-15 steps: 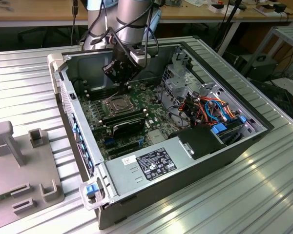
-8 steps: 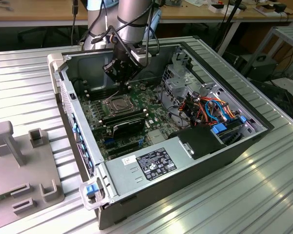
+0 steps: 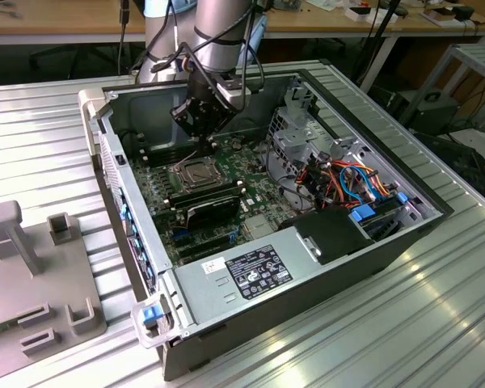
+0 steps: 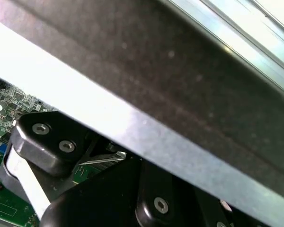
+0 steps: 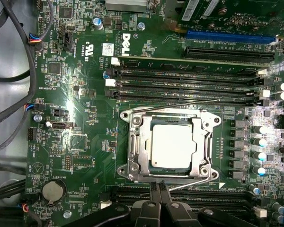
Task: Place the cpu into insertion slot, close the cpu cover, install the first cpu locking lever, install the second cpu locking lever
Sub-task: 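Install the first cpu locking lever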
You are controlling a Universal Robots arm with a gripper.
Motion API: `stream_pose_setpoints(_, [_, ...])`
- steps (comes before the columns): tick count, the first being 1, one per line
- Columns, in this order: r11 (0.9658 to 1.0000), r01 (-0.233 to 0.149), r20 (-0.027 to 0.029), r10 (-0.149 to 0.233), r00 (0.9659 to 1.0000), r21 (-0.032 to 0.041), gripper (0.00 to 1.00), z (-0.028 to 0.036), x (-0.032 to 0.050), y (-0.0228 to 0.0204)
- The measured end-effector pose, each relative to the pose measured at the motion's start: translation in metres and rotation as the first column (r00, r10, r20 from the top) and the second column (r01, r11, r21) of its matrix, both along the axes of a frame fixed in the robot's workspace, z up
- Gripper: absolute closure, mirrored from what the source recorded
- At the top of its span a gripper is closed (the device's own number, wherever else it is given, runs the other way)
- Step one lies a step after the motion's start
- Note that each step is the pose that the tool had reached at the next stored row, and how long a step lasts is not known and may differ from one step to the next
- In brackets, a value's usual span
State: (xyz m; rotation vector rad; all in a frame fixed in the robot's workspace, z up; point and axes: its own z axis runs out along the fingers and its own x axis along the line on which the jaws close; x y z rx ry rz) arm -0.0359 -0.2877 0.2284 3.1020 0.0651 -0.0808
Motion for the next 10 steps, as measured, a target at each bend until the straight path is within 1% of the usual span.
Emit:
stream_pose_setpoints(5, [1.0, 0.0, -0.0001, 0.0, 1.0, -0.0001, 0.89, 0.0001, 0.0013, -0.0015])
stream_pose_setpoints(10, [1.0, 0.0, -0.0011, 0.0, 1.0, -0.0001, 0.89, 0.0001, 0.0028, -0.0069])
